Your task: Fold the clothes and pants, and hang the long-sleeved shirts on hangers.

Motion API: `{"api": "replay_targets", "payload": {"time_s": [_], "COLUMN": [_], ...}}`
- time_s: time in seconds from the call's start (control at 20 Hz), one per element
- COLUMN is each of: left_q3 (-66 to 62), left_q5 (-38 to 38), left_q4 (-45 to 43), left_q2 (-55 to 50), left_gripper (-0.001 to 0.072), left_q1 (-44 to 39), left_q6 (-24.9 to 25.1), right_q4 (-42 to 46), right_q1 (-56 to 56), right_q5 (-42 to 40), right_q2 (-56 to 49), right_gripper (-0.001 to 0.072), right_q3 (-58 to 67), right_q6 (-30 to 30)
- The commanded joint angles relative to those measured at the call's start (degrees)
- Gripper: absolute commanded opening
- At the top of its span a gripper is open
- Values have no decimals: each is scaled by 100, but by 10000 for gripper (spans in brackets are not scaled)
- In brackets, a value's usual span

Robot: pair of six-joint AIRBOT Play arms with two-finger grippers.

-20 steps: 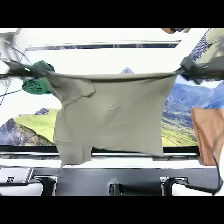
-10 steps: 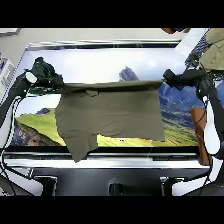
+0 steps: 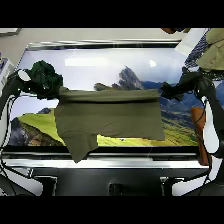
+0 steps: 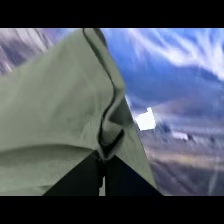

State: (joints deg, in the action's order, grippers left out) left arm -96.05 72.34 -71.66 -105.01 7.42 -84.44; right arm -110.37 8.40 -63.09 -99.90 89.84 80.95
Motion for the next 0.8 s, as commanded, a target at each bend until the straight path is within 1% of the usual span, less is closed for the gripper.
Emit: {"api": "replay_targets", "payload": {"time_s": [0.0, 0.5, 0.55, 0.6, 0.65, 0.7, 0.75], "left_q3": [-17, -9, -9, -9, -11, -11, -11], "left_q5": [828, 863, 866, 868, 874, 933, 1001], "left_q4": [-59, -59, -57, -81, -87, -92, -107], "left_q2": [-149, -378, -378, -376, -367, -328, -254], "left_gripper": [14, 18, 56, 136, 232, 367, 457], "left_q1": [42, -155, -142, -138, -116, -76, -17], "left_q6": [-42, -50, -68, -157, -251, -306, -304], "right_q4": [116, 103, 96, 46, -4, -24, -15], "right_q1": [-4, -9, -9, -9, -9, -9, -7], "right_q5": [-433, -1235, -1298, -1373, -1449, -1565, -1716], "right_q2": [-7, -376, -413, -437, -442, -431, -393], "right_gripper": [27, 29, 37, 99, 191, 341, 451], "right_q3": [0, -11, -11, -11, -11, -9, -9], "right_q6": [-61, -66, -66, -66, -63, -63, 0]}}
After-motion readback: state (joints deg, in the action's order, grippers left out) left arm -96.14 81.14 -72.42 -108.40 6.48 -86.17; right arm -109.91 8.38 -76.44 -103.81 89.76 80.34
